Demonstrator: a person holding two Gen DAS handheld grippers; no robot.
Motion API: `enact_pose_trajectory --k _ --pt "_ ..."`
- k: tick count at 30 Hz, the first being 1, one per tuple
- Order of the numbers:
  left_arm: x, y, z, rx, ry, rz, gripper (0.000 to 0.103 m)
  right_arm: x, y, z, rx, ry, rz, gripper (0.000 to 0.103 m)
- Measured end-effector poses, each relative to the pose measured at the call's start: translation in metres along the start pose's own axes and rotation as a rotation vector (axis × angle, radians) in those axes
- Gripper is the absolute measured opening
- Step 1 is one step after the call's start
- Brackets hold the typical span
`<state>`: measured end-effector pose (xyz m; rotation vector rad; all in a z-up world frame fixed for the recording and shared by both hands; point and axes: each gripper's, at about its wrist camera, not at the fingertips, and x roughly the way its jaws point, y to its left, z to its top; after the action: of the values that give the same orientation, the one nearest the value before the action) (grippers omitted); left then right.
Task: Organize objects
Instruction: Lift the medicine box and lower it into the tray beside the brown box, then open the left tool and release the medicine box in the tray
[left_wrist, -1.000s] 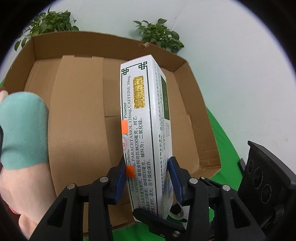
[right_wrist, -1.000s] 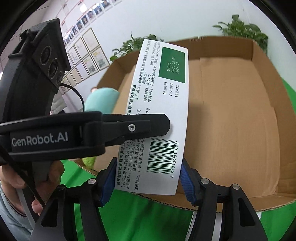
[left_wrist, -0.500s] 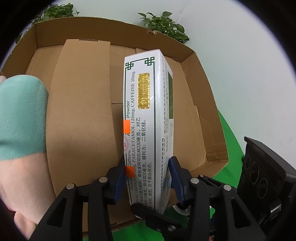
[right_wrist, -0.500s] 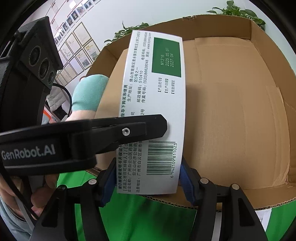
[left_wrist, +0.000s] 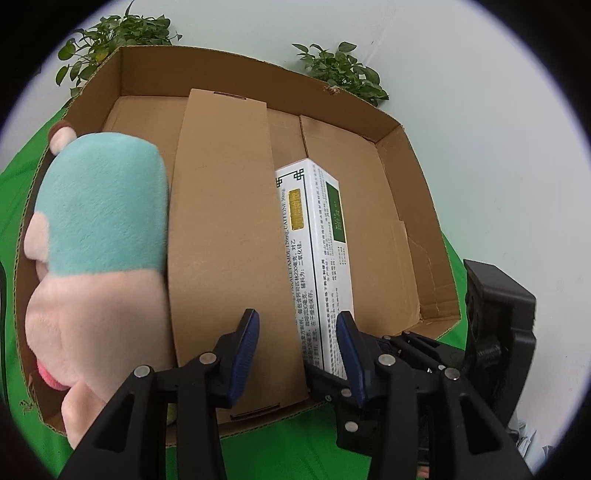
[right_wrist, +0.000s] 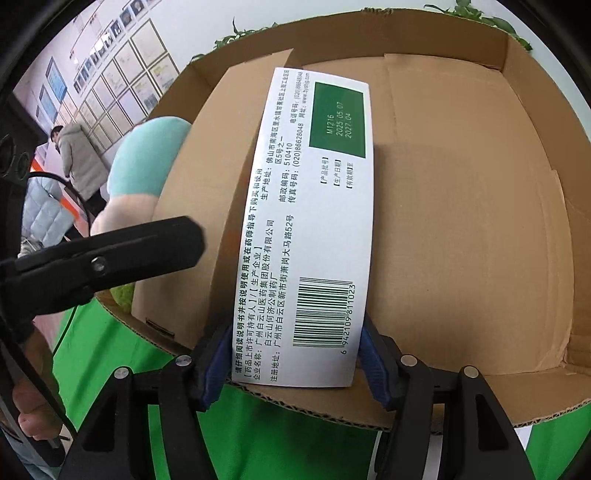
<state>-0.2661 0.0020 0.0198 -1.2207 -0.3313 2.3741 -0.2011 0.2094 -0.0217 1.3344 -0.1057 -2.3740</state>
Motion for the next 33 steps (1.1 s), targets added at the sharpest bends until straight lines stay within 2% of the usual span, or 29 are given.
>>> enact_pose_trajectory --k 5,11,12,13,15,16,17,21,23,24,25,26,29,30,33 --pt "-0.003 -0.001 -0.009 0.017 -0.017 0.013 0.042 0.018 -0.002 0.019 0.008 0.027 -0.020 0.068" --pt "-0.015 -0.006 -0.016 0.042 -0.063 0.017 0.042 0.003 -0.003 0.025 0.010 -0.027 0.018 0.073" --pt "-0.018 -0.008 -0.018 0.047 -0.070 0.018 0.042 -0.008 0.001 0.022 0.006 -0.039 0.023 0.070" --pt "-0.018 -0.010 -0.018 0.051 -0.077 0.018 0.042 -0.011 0.000 0.022 0.002 -0.040 0.028 0.058" --pt "-0.022 -0.014 -0.022 0.063 -0.091 0.024 0.042 -0.009 -0.007 0.000 -0.012 -0.022 0.020 0.048" --pt "-0.022 -0.016 -0.023 0.070 -0.098 0.031 0.042 -0.003 -0.007 0.005 -0.024 -0.021 0.000 0.046" --pt "-0.029 -0.014 -0.030 0.076 -0.102 0.034 0.042 0.001 0.000 -0.006 -0.032 -0.028 -0.012 0.046" --pt "-0.036 -0.019 -0.038 0.093 -0.116 0.045 0.042 -0.006 -0.008 -0.005 -0.014 -0.034 0.015 0.045" --pt "-0.041 -0.023 -0.043 0.109 -0.129 0.062 0.043 -0.021 -0.015 -0.026 0.003 -0.045 0.013 0.053" --pt "-0.044 -0.026 -0.045 0.119 -0.139 0.074 0.043 -0.025 -0.017 -0.027 0.007 -0.055 -0.002 0.070" --pt "-0.047 -0.028 -0.047 0.128 -0.150 0.086 0.043 -0.032 -0.019 -0.032 0.016 -0.072 -0.016 0.093" --pt "-0.052 -0.032 -0.051 0.144 -0.172 0.098 0.044 -0.043 -0.022 -0.037 0.027 -0.088 -0.021 0.100" --pt "-0.068 -0.043 -0.061 0.161 -0.240 0.145 0.064 -0.079 -0.026 -0.058 0.055 -0.126 -0.010 0.102" --pt "-0.073 -0.045 -0.064 0.157 -0.254 0.154 0.071 -0.113 -0.039 -0.086 0.062 -0.134 0.011 0.102" --pt "-0.089 -0.056 -0.075 0.157 -0.268 0.161 0.076 -0.142 -0.041 -0.115 0.062 -0.163 0.041 0.102"
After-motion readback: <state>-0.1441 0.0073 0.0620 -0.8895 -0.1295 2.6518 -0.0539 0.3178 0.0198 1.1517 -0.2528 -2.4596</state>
